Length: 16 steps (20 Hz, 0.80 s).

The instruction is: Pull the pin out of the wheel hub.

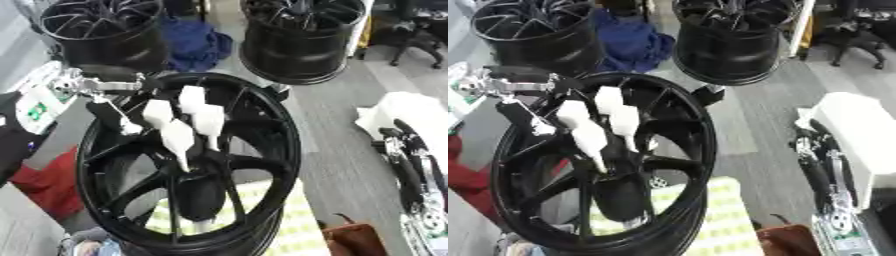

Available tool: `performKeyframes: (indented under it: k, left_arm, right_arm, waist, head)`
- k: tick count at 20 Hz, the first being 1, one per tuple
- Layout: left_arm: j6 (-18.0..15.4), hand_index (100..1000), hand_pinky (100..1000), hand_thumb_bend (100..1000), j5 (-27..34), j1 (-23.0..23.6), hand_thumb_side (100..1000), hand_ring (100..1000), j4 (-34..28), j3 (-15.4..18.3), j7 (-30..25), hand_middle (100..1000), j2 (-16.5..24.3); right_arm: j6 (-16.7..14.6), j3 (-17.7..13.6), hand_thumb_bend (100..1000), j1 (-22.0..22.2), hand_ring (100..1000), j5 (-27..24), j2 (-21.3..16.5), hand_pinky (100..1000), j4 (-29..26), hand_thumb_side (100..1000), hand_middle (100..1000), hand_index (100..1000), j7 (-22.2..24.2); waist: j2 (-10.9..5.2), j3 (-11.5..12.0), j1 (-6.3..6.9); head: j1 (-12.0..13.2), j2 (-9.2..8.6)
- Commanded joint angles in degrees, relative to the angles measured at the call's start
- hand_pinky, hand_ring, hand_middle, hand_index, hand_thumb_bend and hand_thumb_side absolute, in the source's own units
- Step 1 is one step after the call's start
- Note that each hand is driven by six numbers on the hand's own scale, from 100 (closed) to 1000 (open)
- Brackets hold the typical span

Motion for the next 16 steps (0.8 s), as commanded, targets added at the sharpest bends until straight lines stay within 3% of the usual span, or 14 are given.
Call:
performKeyframes:
  k: [1, 5, 10, 16]
  left_arm:
    - [-10.7, 562, 307, 100, 2.4, -2.2, 245, 1000, -0.5, 4.4, -12.4, 336, 0.8]
    - [-8.4, 569, 315, 100, 6.0, -3.9, 237, 1000, -1.6, 8.4, -12.4, 341, 2.2]
    - [-5.1, 585, 335, 100, 10.4, -4.1, 222, 1000, -5.3, 14.2, -12.4, 356, 7.5]
    - [-0.3, 608, 357, 100, 12.4, 2.7, 227, 1000, -8.4, 21.4, -12.4, 375, 15.6]
  right_arm:
    - [-0.1, -0.2, 100, -0.4, 678, 0.1, -0.8, 777, -0.6, 621, 751, 923, 0.1]
    - [-0.1, -0.2, 100, -0.4, 678, 0.0, -0.8, 777, -0.6, 622, 751, 923, 0.0]
    - [-0.1, -0.7, 100, -0.1, 677, 0.1, -0.7, 777, -0.5, 623, 751, 922, -0.4]
    - [-0.2, -1.6, 100, 0.1, 677, 0.2, -0.8, 777, -0.5, 624, 751, 922, -1.3]
  waist:
    - [-0.90, 0.0, -0.13]
    - [-0.99, 0.1, -0.14]
    - [-1.04, 0.7, -0.08]
    - [-0.65, 2.4, -0.21]
  head:
    - [-0.1, -0.12]
    - [-0.1, -0.12]
    - [-0.7, -0.12]
    - [-2.3, -0.12]
